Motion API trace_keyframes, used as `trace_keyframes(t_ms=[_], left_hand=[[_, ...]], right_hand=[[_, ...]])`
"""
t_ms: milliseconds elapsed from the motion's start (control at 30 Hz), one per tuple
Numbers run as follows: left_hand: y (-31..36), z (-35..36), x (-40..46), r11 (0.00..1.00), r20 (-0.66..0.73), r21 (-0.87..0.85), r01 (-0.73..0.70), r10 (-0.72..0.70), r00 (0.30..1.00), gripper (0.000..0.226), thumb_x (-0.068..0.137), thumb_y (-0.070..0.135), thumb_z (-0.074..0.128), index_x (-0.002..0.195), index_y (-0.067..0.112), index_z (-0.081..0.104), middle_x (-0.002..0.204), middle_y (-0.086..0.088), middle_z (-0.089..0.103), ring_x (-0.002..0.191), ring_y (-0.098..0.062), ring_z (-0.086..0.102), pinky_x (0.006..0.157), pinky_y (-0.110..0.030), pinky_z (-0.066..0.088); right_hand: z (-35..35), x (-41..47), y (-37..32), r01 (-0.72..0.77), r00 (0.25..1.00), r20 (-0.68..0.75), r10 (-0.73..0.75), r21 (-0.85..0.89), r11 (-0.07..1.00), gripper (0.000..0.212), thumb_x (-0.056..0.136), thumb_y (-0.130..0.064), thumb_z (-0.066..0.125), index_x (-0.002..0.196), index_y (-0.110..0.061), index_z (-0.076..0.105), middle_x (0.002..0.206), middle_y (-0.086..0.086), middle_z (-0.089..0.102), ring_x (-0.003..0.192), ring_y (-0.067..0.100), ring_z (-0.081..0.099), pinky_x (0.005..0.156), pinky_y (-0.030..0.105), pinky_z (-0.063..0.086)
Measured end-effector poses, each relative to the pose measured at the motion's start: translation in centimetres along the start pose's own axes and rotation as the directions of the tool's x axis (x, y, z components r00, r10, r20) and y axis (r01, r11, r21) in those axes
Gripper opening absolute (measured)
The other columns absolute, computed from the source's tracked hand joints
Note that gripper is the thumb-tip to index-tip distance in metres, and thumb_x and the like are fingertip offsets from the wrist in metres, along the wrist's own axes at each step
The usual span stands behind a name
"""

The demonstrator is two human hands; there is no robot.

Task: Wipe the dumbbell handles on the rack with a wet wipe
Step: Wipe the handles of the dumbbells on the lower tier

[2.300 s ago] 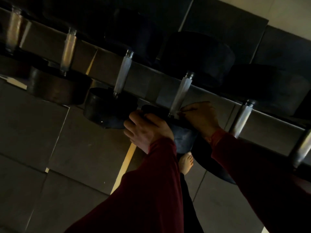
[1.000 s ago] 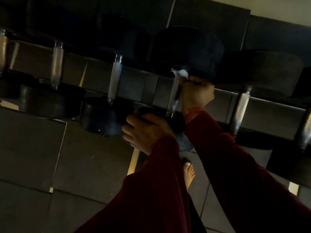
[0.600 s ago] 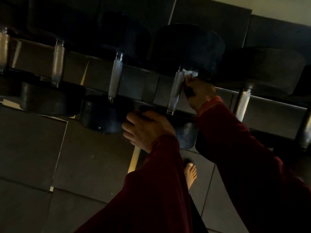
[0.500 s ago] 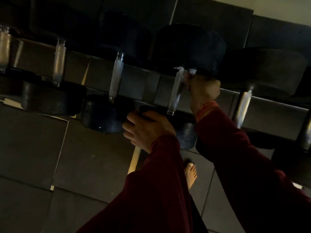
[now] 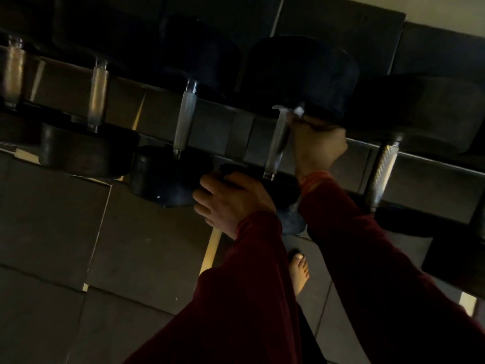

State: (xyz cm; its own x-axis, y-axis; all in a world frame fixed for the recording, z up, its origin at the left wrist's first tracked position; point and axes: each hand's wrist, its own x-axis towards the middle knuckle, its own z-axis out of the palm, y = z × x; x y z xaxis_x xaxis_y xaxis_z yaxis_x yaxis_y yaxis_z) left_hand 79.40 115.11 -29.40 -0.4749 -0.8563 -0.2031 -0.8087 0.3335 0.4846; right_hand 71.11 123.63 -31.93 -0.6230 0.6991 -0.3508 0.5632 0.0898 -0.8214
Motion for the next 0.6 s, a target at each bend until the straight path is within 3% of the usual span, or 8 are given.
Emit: trace_keyframes(t_ms=[133, 200, 300, 400, 467, 600], left_hand=[[0.1, 0.0, -0.1, 1.000, -0.011, -0.004, -0.001, 0.001, 1.000, 0.043, 0.081, 0.034, 0.037, 0.112, 0.011, 0.056, 0.113, -0.013, 0.052, 0.104, -0.034, 0.047, 0.087, -0.044, 0.040], [0.1, 0.0, -0.1, 1.000, -0.015, 0.000, -0.003, 0.003, 1.000, 0.043, 0.081, 0.034, 0.037, 0.112, 0.012, 0.056, 0.114, -0.013, 0.052, 0.104, -0.034, 0.047, 0.087, -0.044, 0.040], [0.1, -0.1, -0.1, 1.000, -0.006, 0.010, -0.001, 0.001, 1.000, 0.039, 0.084, 0.032, 0.041, 0.114, 0.011, 0.055, 0.116, -0.013, 0.052, 0.107, -0.034, 0.046, 0.088, -0.044, 0.039], [0.2, -0.1, -0.2, 1.000, 0.004, 0.020, 0.002, -0.002, 1.000, 0.035, 0.087, 0.028, 0.047, 0.115, 0.009, 0.055, 0.118, -0.015, 0.052, 0.109, -0.035, 0.045, 0.088, -0.045, 0.038], [0.3, -0.2, -0.2, 1.000, 0.005, 0.021, -0.001, 0.001, 1.000, 0.035, 0.087, 0.028, 0.047, 0.115, 0.008, 0.055, 0.118, -0.015, 0.052, 0.108, -0.036, 0.045, 0.088, -0.046, 0.038], [0.2, -0.2, -0.2, 1.000, 0.005, 0.018, -0.008, 0.008, 1.000, 0.033, 0.087, 0.027, 0.048, 0.113, 0.008, 0.055, 0.118, -0.015, 0.052, 0.107, -0.036, 0.045, 0.087, -0.045, 0.038]], right_hand=[[0.7, -0.9, 0.0, 0.359, 0.932, 0.025, -0.361, -0.190, 0.914, 0.020, 0.078, -0.038, 0.077, 0.075, -0.018, 0.079, 0.071, -0.001, 0.074, 0.064, 0.016, 0.069, 0.063, 0.028, 0.057], [0.6, -1.0, 0.3, 0.453, 0.890, 0.081, -0.448, -0.265, 0.851, 0.017, 0.082, -0.035, 0.072, 0.085, -0.020, 0.080, 0.079, 0.003, 0.075, 0.071, 0.023, 0.071, 0.066, 0.033, 0.059], [0.3, -0.9, 0.6, 0.637, 0.767, 0.200, -0.610, -0.352, 0.686, 0.014, 0.085, -0.022, 0.068, 0.091, -0.016, 0.079, 0.087, 0.010, 0.074, 0.077, 0.030, 0.070, 0.066, 0.040, 0.060], [0.4, -0.8, 0.7, 0.719, 0.690, 0.257, -0.676, -0.342, 0.604, 0.012, 0.083, -0.013, 0.070, 0.091, -0.014, 0.079, 0.092, 0.009, 0.074, 0.082, 0.025, 0.070, 0.069, 0.035, 0.060], [0.3, -0.7, 0.9, 0.649, 0.761, 0.190, -0.621, -0.263, 0.714, 0.013, 0.082, -0.015, 0.073, 0.093, -0.014, 0.080, 0.092, 0.007, 0.075, 0.082, 0.017, 0.069, 0.075, 0.025, 0.056], [-0.9, -0.9, 0.5, 0.328, 0.944, 0.043, -0.326, -0.066, 0.942, 0.016, 0.084, -0.030, 0.075, 0.088, -0.015, 0.080, 0.086, 0.001, 0.075, 0.075, 0.007, 0.065, 0.077, 0.029, 0.056]])
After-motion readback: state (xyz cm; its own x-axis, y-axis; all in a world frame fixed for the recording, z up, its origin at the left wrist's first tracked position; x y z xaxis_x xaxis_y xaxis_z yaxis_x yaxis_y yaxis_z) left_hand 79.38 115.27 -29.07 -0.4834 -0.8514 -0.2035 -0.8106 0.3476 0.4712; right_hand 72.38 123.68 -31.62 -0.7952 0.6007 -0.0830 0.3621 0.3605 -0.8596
